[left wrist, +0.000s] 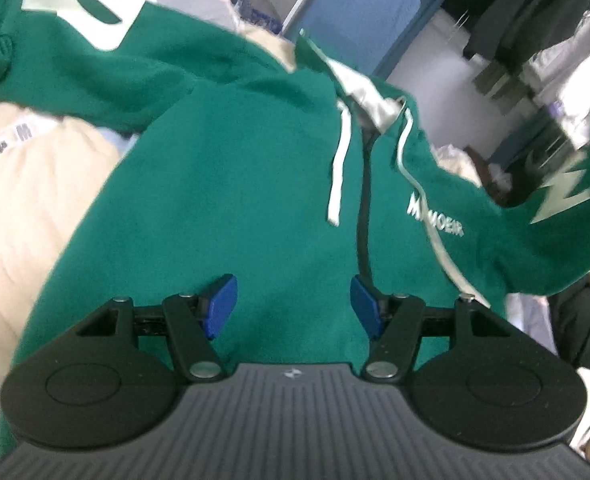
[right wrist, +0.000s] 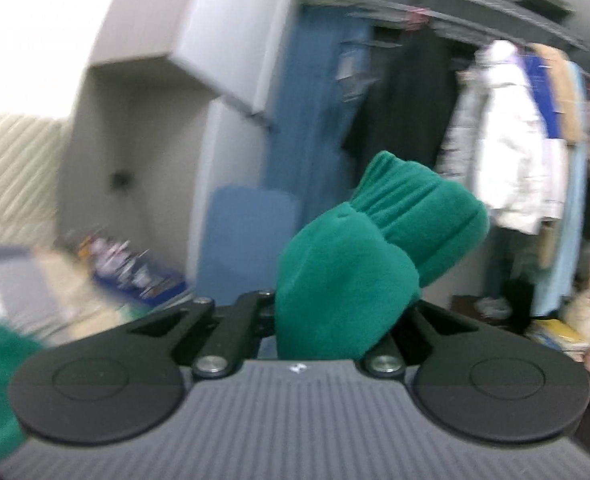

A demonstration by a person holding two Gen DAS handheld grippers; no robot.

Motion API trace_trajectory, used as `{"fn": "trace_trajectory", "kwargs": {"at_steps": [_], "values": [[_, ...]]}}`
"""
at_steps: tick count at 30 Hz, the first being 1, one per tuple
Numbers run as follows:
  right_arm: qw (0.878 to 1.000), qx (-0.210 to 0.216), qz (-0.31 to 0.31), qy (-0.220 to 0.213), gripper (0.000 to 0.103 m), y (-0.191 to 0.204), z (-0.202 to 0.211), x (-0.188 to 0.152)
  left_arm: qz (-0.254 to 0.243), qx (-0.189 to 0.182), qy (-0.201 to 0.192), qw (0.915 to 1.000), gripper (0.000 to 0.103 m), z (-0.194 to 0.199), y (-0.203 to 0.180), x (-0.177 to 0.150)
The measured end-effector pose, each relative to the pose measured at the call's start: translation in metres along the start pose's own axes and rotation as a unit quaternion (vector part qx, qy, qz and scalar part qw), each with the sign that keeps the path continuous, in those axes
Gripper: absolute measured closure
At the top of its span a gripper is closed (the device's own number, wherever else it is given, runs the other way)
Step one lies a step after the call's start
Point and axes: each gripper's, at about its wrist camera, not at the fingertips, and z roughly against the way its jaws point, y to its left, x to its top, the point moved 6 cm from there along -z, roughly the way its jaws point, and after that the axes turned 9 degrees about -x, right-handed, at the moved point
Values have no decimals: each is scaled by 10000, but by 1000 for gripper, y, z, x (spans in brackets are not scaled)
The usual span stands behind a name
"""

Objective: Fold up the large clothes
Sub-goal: 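Fold the held sleeve across the hoodie front with the right gripper and release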

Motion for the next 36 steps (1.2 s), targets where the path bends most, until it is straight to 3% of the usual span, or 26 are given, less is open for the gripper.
{"fn": "trace_trajectory", "kwargs": {"at_steps": [8, 14, 17, 19, 21, 23, 28, 31, 36], "values": [[9882, 1105, 931, 500, 94, 161, 49, -81, -63, -26, -830, 9965, 35, 38, 11, 30], [9696, 1816, 1276, 1029, 93, 240, 83, -146, 18, -72, -1138, 9935, 35, 52, 30, 49], [9621, 1934, 1358, 1360, 93, 259, 92, -171, 88, -122, -1161, 9931, 35, 51, 36, 53], [9581, 1933, 1342, 1632, 79, 262, 91, -183, 100, -183, -1156, 9931, 35, 48, 37, 56], [9524, 2060, 1254, 1863, 52, 258, 98, -192, 72, -250, -1140, 9931, 35, 47, 35, 55], [9504, 2123, 1070, 2006, 43, 250, 105, -193, -11, -335, -1085, 9935, 35, 45, 30, 53], [9316, 2362, 113, 2760, 43, 214, 132, -198, -576, -356, -718, 9951, 35, 35, 7, 38], [9274, 2434, -54, 2839, 43, 199, 158, -203, -874, -374, -502, 9942, 35, 27, -7, 25], [9321, 2389, -375, 2695, 43, 173, 173, -195, -1230, -282, -221, 9918, 35, 13, -23, 1]]}}
